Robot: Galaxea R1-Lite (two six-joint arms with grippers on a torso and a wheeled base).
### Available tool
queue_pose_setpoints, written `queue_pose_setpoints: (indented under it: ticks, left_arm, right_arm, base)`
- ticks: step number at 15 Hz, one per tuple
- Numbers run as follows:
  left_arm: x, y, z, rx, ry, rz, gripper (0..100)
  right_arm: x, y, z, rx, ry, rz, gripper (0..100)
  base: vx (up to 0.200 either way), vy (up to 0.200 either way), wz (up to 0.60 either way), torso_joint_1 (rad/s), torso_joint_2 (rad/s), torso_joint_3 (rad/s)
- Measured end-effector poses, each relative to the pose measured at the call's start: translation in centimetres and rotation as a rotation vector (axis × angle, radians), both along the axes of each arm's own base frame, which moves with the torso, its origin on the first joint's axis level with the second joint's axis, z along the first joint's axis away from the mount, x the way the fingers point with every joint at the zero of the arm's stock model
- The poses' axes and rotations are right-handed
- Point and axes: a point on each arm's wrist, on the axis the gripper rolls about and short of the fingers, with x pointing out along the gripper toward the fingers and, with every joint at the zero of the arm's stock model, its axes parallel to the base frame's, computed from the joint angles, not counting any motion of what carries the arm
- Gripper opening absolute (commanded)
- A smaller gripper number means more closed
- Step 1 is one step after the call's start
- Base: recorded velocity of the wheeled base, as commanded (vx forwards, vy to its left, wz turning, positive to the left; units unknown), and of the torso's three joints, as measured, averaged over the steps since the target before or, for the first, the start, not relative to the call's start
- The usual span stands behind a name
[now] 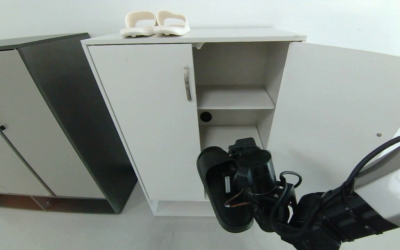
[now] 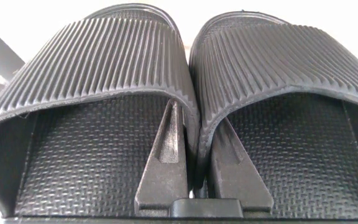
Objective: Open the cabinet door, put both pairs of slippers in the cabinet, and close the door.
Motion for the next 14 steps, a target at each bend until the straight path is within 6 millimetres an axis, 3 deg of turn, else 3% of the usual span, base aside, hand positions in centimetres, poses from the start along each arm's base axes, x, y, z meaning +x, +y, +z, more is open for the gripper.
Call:
queue_pose_setpoints:
  ticks: [14]
  left_arm:
    - [0.0, 0.0, 0.0, -0.003, 0.001, 0.000, 0]
  right_arm:
    - [3.5, 1.4, -4.2, -0.018, 0.043, -0.055, 0]
  base:
    - [0.000, 0.000, 0.00, 0.000, 0.00, 0.000]
